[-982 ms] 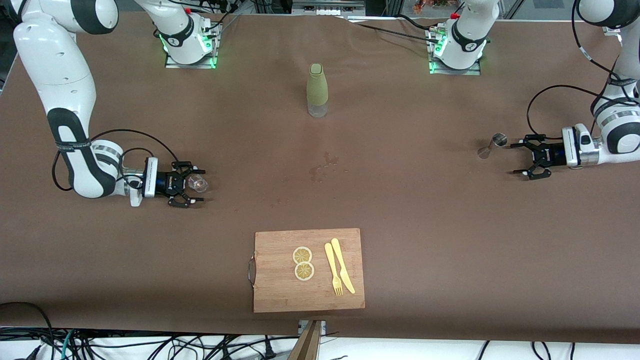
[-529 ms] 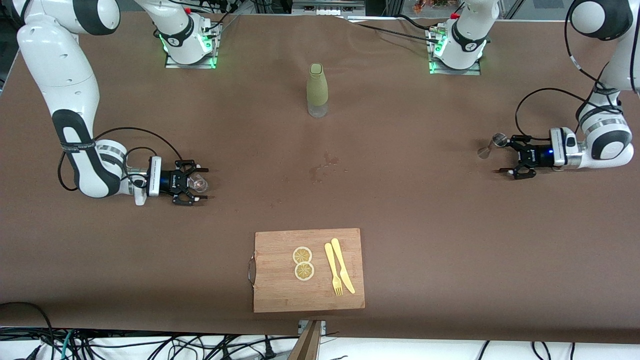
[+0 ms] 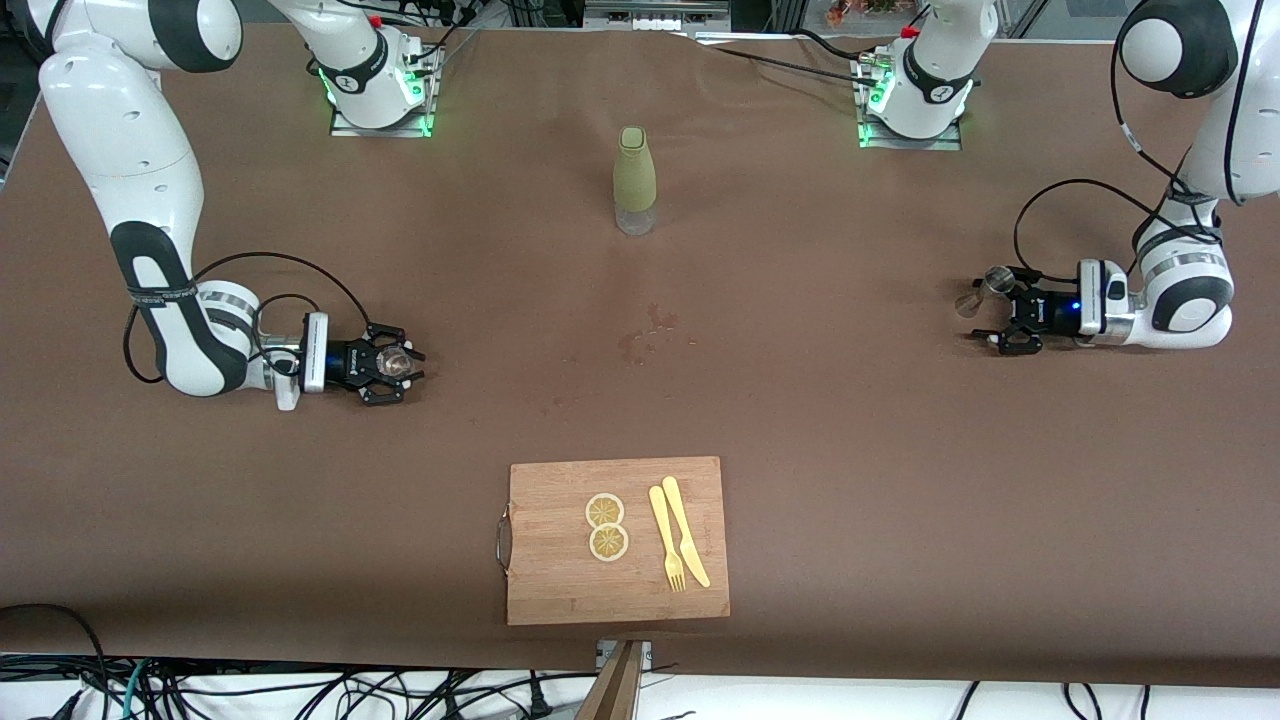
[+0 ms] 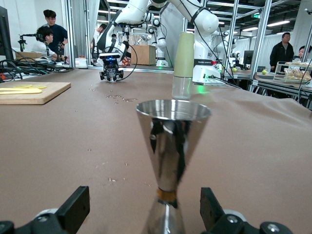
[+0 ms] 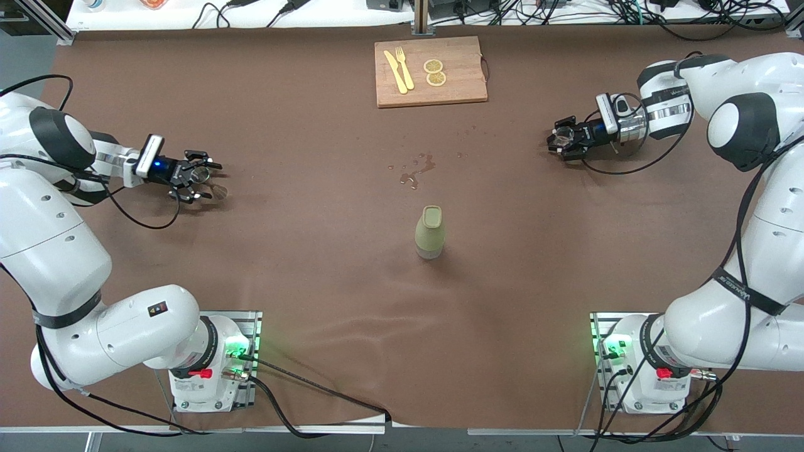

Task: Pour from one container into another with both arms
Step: 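Grasp the beaker with the right gripper while the left gripper grasps the jigger, then lift the beaker and jigger, bringing both grippers together mid-table, then pour liquid from the beaker into the jigger by tilting the right gripper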

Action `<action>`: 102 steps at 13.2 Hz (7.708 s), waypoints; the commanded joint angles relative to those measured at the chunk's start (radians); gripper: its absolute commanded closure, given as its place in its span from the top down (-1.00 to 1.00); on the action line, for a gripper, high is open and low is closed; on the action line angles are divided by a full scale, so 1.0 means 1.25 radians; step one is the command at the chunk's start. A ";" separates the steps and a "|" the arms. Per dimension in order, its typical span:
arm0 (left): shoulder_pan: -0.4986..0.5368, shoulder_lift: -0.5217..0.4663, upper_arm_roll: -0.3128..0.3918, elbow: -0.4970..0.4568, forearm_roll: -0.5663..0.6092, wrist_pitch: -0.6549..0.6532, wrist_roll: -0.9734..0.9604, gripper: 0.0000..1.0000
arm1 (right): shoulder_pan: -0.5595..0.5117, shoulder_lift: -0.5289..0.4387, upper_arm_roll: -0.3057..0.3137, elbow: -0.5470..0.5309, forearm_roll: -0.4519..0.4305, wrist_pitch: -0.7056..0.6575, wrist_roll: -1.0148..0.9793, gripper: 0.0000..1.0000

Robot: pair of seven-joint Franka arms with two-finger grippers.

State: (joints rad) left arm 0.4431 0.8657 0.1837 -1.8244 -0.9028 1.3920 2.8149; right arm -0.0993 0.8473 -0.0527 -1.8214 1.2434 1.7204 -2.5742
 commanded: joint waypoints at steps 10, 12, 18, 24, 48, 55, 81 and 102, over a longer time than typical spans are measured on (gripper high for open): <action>-0.010 0.011 0.037 -0.018 0.018 -0.048 0.304 0.05 | 0.003 -0.007 0.042 0.092 0.020 -0.093 0.185 -1.00; -0.011 0.011 0.037 -0.029 0.014 -0.047 0.307 0.04 | 0.000 -0.009 0.041 0.099 0.017 -0.123 0.209 -1.00; -0.013 0.011 0.037 -0.032 0.015 -0.048 0.312 -0.20 | 0.005 -0.056 0.040 0.104 -0.015 -0.201 0.208 -1.00; -0.015 0.011 0.037 -0.032 0.015 -0.063 0.324 -0.65 | 0.082 -0.061 0.042 0.154 -0.028 -0.210 0.276 -1.00; -0.254 -0.089 -0.141 -0.002 -0.376 0.139 -0.035 -1.00 | 0.287 -0.061 0.042 0.256 -0.002 -0.081 0.456 -1.00; -0.398 -0.094 -0.207 -0.014 -0.606 0.331 -0.042 -1.00 | 0.423 -0.062 0.041 0.302 -0.008 0.125 0.681 -1.00; -0.659 -0.070 -0.221 -0.068 -1.056 0.554 0.080 -1.00 | 0.546 -0.052 0.036 0.338 -0.250 0.361 0.923 -1.00; -0.664 -0.068 -0.226 -0.070 -1.090 0.564 0.110 -1.00 | 0.570 -0.085 0.041 0.347 -0.487 0.350 1.091 -1.00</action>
State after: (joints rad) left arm -0.3882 0.7842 -0.0868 -1.8918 -2.2066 2.0963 2.7686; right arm 0.5997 0.7547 -0.0007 -1.3844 0.6743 2.1601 -1.2491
